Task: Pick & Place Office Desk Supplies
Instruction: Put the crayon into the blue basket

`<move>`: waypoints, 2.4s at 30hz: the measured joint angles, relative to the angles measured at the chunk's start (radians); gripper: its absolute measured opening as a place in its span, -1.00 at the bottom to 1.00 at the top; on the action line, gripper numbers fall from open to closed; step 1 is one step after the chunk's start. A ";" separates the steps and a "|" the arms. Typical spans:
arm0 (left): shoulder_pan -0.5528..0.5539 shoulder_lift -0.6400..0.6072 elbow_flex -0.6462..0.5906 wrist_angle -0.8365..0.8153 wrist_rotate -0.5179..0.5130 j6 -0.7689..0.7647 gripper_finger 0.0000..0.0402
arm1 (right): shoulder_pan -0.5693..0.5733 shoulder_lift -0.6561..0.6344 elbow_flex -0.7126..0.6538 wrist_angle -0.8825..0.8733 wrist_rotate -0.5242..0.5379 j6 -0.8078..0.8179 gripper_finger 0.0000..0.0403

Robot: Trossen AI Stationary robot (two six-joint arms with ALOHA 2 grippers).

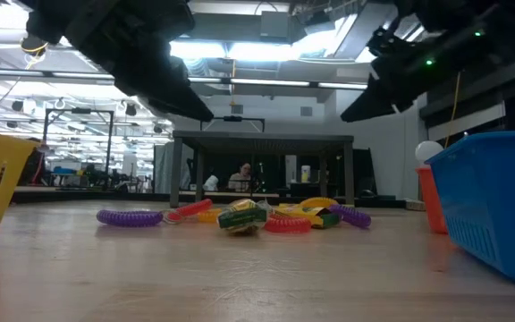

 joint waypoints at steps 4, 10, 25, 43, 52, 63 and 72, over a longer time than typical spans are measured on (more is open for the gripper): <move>-0.009 0.036 0.014 -0.002 0.014 0.013 -0.36 | 0.000 0.051 0.037 0.000 -0.047 0.001 -0.18; -0.009 0.122 0.068 -0.006 -0.067 -0.014 -0.36 | 0.000 0.084 0.067 0.000 -0.061 0.004 -0.18; -0.089 0.193 0.139 -0.028 -0.067 0.299 -0.37 | 0.007 0.084 0.082 -0.006 -0.069 -0.021 -0.18; -0.029 0.297 0.380 -0.404 -0.120 0.819 -0.23 | 0.011 0.084 0.082 -0.002 -0.077 0.042 -0.18; -0.002 0.539 0.625 -0.632 -0.019 0.926 -0.26 | 0.027 0.084 0.082 -0.011 -0.101 0.058 -0.18; -0.023 0.621 0.756 -0.790 0.135 0.923 -0.28 | 0.064 0.084 0.081 -0.042 -0.102 0.057 -0.18; -0.023 0.658 0.757 -0.765 0.176 0.899 -0.28 | 0.064 0.084 0.081 -0.046 -0.102 0.081 -0.18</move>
